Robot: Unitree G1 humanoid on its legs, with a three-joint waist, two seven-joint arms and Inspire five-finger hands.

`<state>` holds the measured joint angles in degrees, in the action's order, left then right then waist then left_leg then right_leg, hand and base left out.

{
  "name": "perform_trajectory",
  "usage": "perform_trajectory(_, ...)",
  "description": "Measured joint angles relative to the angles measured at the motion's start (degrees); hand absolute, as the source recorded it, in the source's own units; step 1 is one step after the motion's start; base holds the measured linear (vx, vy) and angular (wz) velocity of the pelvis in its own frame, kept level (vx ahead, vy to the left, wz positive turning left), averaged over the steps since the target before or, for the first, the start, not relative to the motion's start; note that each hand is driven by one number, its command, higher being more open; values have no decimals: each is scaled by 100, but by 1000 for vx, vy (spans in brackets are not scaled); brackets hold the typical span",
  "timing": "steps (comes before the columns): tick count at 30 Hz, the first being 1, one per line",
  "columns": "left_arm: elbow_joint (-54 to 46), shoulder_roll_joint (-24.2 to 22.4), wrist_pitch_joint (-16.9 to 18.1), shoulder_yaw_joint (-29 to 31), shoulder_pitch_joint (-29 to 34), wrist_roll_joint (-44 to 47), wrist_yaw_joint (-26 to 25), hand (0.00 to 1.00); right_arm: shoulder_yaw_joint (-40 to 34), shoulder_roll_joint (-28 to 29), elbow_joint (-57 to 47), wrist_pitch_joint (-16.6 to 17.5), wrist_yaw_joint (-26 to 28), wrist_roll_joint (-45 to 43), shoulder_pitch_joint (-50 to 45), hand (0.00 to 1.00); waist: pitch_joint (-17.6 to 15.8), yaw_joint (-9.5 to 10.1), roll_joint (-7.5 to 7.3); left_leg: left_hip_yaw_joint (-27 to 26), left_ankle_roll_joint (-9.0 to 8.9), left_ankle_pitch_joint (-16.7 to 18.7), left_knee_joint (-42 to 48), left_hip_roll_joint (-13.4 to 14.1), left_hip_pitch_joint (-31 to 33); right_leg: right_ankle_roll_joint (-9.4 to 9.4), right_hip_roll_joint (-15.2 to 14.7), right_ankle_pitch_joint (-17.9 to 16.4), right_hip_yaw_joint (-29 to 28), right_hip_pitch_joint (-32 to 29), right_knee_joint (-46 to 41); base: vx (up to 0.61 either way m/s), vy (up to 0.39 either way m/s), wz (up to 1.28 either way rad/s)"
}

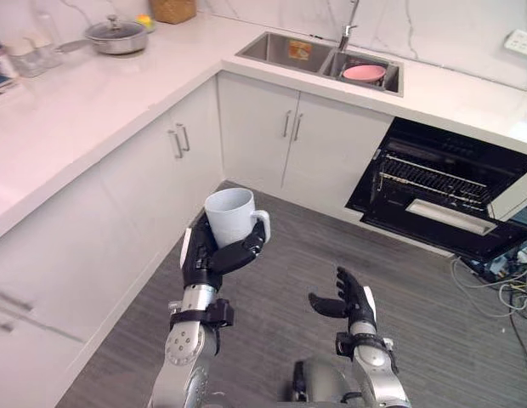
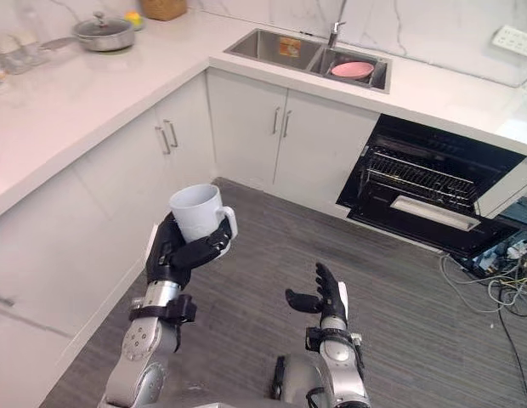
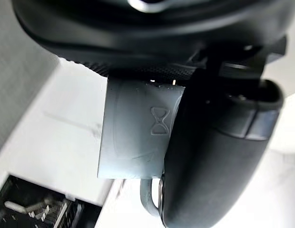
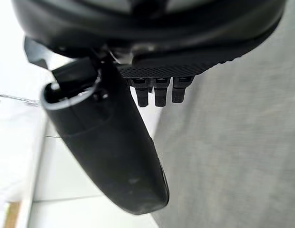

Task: Walk over to the sink, pick up the cup, carry it to the dishwasher, place the cup inside the dishwasher, then close the dishwasher door

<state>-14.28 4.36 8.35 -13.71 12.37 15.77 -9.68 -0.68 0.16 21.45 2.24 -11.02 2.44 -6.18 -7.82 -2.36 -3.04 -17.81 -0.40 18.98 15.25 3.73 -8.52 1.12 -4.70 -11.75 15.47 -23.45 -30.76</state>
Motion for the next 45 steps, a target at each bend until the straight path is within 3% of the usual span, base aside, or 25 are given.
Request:
perform_trajectory(2, 11, -10, 1, -36, -4, -3, 6, 30, -2, -21, -31, 8, -4, 3, 13, 90, 67, -81, -100, 2, -172, 99, -164, -71, -293, -215, 182, 557, 26, 0, 901, 579, -63, 6)
perform_trajectory(3, 76, -44, 3, -65, -10, -4, 14, 30, -3, -61, -37, 6, -6, 5, -11, 90, 86, -173, -100, 73, -301, 176, -205, -93, -482, -602, 199, 1353, -42, 108, 987, 688, -101, 21)
perform_trajectory(4, 268, -168, -25, -129, -21, -5, 27, 30, -16, -191, -52, -30, -13, 11, -57, 90, 155, -214, 196, 179, -429, 224, -132, 115, -614, -758, 361, 1351, 46, 155, 717, 812, -150, 16)
perform_trajectory(6, 385, -298, -53, -139, -40, -7, 28, 30, -7, -210, -357, -92, -1, 9, -229, 90, 134, -221, 316, 277, -647, 30, 836, 393, -466, -891, 512, 874, 96, 401, 436, 640, -176, -3)
perform_trajectory(8, 450, -462, -58, -144, -9, -6, 32, 30, 50, -150, -1055, -86, -25, 6, -652, 90, 90, -149, 388, 560, -677, -992, 3385, 922, 340, -926, 822, 618, -11, 1242, 813, 584, -198, -31)
perform_trajectory(10, 429, -469, -45, -146, 30, -7, 92, 30, 107, -122, -1616, -41, -149, -18, -763, 90, 106, 11, 414, 693, -635, -822, 4931, 1211, 1255, -956, 1109, 598, -422, 2001, 1367, 536, -113, -96)
perform_trajectory(11, 427, -471, -43, -146, 43, -7, 125, 30, 111, -94, -1819, 95, -186, -28, -737, 90, 112, 51, 406, 702, -498, -662, 5026, 1245, 1720, -975, 1151, 585, -652, 2286, 1599, 522, -62, -97)
perform_trajectory(14, 427, -490, -43, -135, 127, -8, 124, 30, 134, -92, -1878, 240, -228, -126, -533, 90, 110, 216, 406, 802, -198, -289, 3934, 1103, 2374, -962, 1155, 525, -1389, 2755, 1847, 410, 49, -113)
perform_trajectory(15, 427, -493, -43, -135, 153, -8, 121, 30, 141, -92, -1879, 242, -235, -135, -522, 90, 114, 243, 411, 937, -200, -250, 3608, 1017, 2424, -952, 1153, 493, -1519, 2811, 1851, 390, 146, -115)
perform_trajectory(18, 440, -463, -44, -135, 246, -34, 120, 30, 149, -110, -1846, 244, -241, -302, -509, 90, 123, 251, 413, 1893, -362, -385, 1524, 311, 2432, -783, 1065, 204, -2054, 2963, 1768, 371, 214, -87)
perform_trajectory(19, 450, -436, -44, -119, 247, -134, 117, 30, 147, -127, -1804, 244, -241, -356, -506, 90, 128, 219, 424, 2135, -375, -707, 795, 143, 2376, -682, 1047, 29, -2247, 2961, 1625, 304, 204, -65)
perform_trajectory(20, 456, -405, -44, -103, 259, -153, 113, 30, 152, -119, -1760, 243, -240, -383, -501, 90, 121, 245, 405, 2174, -372, -1058, 680, 82, 2283, -626, 1026, -87, -2403, 2965, 1501, 512, 338, -114)
perform_trajectory(21, 461, -296, -44, -40, 329, -211, 87, 30, 221, -78, -1719, 241, -217, -512, -490, 90, 143, 303, 328, 2033, -145, -1551, 578, -41, 2011, -454, 930, -355, -2793, 2973, 1269, 437, 295, -103)
perform_trajectory(24, 454, -238, -45, 97, 384, -236, -9, 30, 536, -52, -1852, 245, -140, -542, -417, 90, 186, 254, 267, 1464, 191, -977, 1134, -75, 1969, -139, 704, -615, -3141, 2911, 1005, 400, 294, -99)
perform_trajectory(26, 433, -225, -45, 100, 401, -239, -46, 30, 698, -33, -1928, 246, -85, -542, -396, 90, 184, 313, 229, 1110, 263, -778, 1127, -64, 1775, 94, 625, -733, -3063, 2630, 362, 227, 185, -108)
perform_trajectory(27, 392, -175, -45, 111, 448, -239, -101, 30, 882, 27, -1969, 247, 2, -540, -327, 90, 179, 318, 187, 759, 410, -643, 1051, -76, 1526, 620, 420, -785, -2618, 2144, -685, 156, 144, -114)
perform_trajectory(28, 387, -160, -44, 111, 493, -239, -152, 30, 1001, 51, -1971, 247, 47, -539, -289, 90, 182, 316, 184, 552, 472, -569, 985, -82, 1317, 665, 209, -782, -2243, 1888, -1228, 146, 135, -110)
perform_trajectory(29, 388, -158, -45, 110, 514, -239, -171, 30, 1053, 61, -1975, 247, 83, -538, -278, 90, 185, 305, 188, 431, 502, -529, 934, -80, 1173, 587, 45, -823, -1984, 1765, -1469, 139, 115, -80)
perform_trajectory(31, 356, -157, -22, 108, 516, -248, -243, 30, 1156, 96, -1994, 261, 159, -529, -271, 90, 247, 282, 186, 173, 482, -438, 720, -12, 871, 220, -437, -1018, -1076, 1340, -1709, 128, 49, -72)
perform_trajectory(34, 392, -133, 72, 276, 514, -246, -272, 30, 1239, 38, -1864, 298, 238, -530, 1, 90, 321, 257, 195, -201, 345, -372, 475, 235, 636, 0, -716, -957, 67, 867, -827, 147, -78, -71)
perform_trajectory(36, 513, -103, 105, 433, 482, -245, -275, 30, 1231, -19, -1714, 337, 256, -530, 226, 90, 384, 175, 104, -265, 86, -319, 481, 254, 577, -210, -598, -23, 313, 819, 122, 222, -159, -39)
perform_trajectory(37, 818, -153, 116, 447, 396, -242, -283, 30, 1196, -155, -1705, 373, 257, -531, 211, 90, 377, 125, 298, -57, -2, -267, 525, 395, 534, -314, -401, 198, 294, 986, 259, 250, -148, -23)
perform_trajectory(38, 1010, -279, 107, 455, 390, -244, -281, 30, 1102, -332, -1702, 371, 277, -532, 193, 90, 389, 171, 474, 273, -28, -260, 501, 484, 497, -341, -198, 191, 229, 1078, 419, 258, -148, -28)
perform_trajectory(40, 1169, -419, 77, 430, 344, -251, -262, 30, 932, -506, -1703, 372, 316, -540, 109, 90, 372, 117, 638, 479, -115, -283, 713, 654, 514, -374, -8, 170, 311, 1313, 665, 220, -134, -9)
perform_trajectory(45, 1233, -464, 74, 446, 277, -251, -203, 30, 601, -528, -1746, 383, 244, -757, -231, 90, 331, 114, 629, 686, -294, -710, 2587, 1036, 977, -403, 256, 180, 261, 2280, 1493, 190, -75, -8)
